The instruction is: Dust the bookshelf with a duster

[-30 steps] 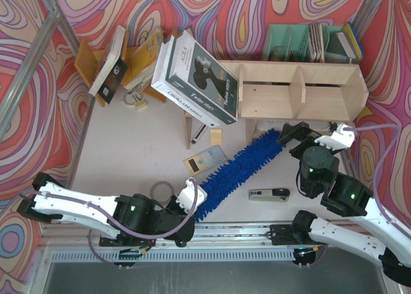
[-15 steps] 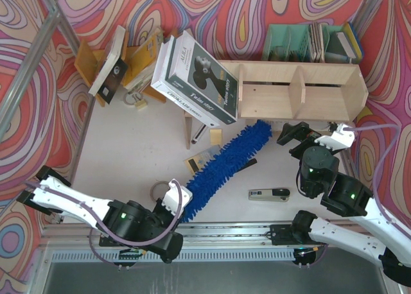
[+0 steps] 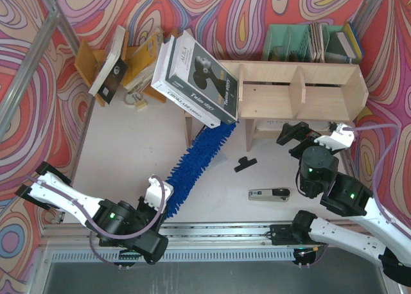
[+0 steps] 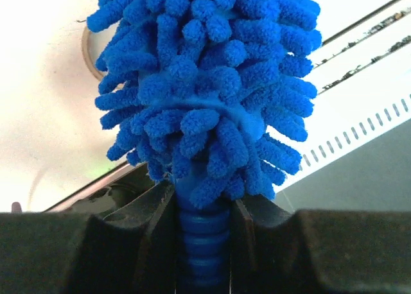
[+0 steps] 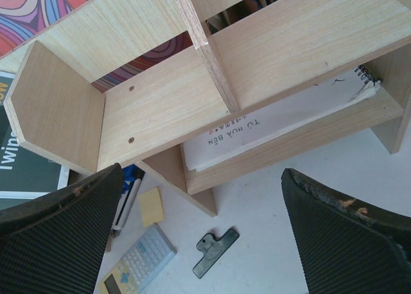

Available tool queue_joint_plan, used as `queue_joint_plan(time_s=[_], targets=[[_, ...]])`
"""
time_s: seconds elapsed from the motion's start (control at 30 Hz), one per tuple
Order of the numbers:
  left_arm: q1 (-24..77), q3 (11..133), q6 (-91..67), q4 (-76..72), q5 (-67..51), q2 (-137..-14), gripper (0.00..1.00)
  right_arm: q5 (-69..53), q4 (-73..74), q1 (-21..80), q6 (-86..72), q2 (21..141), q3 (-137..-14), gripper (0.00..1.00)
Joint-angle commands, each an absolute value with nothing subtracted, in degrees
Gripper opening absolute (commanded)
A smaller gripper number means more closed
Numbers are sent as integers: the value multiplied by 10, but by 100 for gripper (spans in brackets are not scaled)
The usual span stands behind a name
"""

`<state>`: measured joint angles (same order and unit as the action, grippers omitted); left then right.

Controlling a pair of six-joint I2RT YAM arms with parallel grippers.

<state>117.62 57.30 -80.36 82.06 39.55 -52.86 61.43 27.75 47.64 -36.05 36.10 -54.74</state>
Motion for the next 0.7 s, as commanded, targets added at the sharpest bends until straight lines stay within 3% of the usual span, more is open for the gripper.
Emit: queue_joint_plan(time_s=[0.0,0.67], targets=[[1189,573,-896,910,441,-522,0,620,266,475,-368,371,-547,99],[1182,526,-929,840,636,-452,0,621,265,474,-378,375,-537,99]])
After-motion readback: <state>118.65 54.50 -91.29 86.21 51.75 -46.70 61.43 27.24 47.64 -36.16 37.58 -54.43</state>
